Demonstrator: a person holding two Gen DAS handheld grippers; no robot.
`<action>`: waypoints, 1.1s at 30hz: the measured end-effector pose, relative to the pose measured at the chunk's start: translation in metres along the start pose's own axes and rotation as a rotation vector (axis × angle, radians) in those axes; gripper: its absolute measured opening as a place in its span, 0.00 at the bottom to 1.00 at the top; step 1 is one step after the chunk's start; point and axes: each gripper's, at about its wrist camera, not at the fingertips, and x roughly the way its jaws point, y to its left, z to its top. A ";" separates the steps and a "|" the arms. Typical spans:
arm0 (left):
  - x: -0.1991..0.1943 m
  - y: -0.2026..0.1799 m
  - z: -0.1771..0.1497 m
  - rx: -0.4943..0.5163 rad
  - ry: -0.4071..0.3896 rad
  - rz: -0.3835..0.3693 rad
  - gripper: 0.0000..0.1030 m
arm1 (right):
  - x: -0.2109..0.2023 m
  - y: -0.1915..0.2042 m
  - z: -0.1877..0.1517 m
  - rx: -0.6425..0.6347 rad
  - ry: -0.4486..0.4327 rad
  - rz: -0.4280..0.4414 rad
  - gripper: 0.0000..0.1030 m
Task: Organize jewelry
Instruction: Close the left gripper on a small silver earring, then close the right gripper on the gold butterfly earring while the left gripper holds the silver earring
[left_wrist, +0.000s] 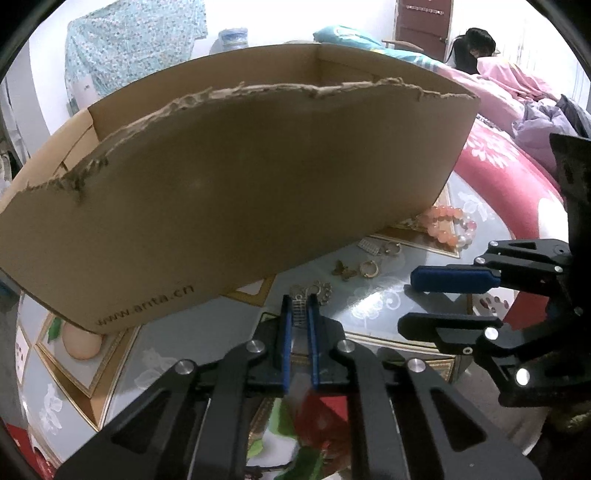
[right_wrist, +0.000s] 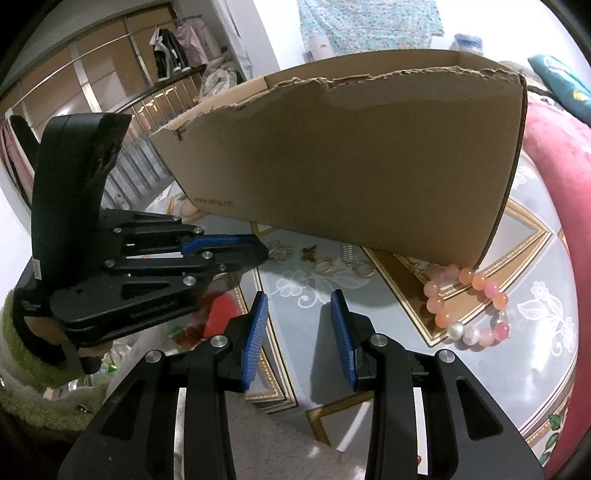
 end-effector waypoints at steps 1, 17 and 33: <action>-0.001 0.000 -0.001 -0.004 -0.002 -0.004 0.07 | 0.000 -0.001 0.000 0.001 -0.001 0.000 0.32; -0.041 0.030 -0.009 -0.138 -0.110 0.012 0.07 | 0.001 0.008 0.003 -0.026 0.003 -0.003 0.32; -0.051 0.069 -0.029 -0.305 -0.150 -0.071 0.07 | 0.015 0.032 0.016 -0.124 0.008 -0.006 0.32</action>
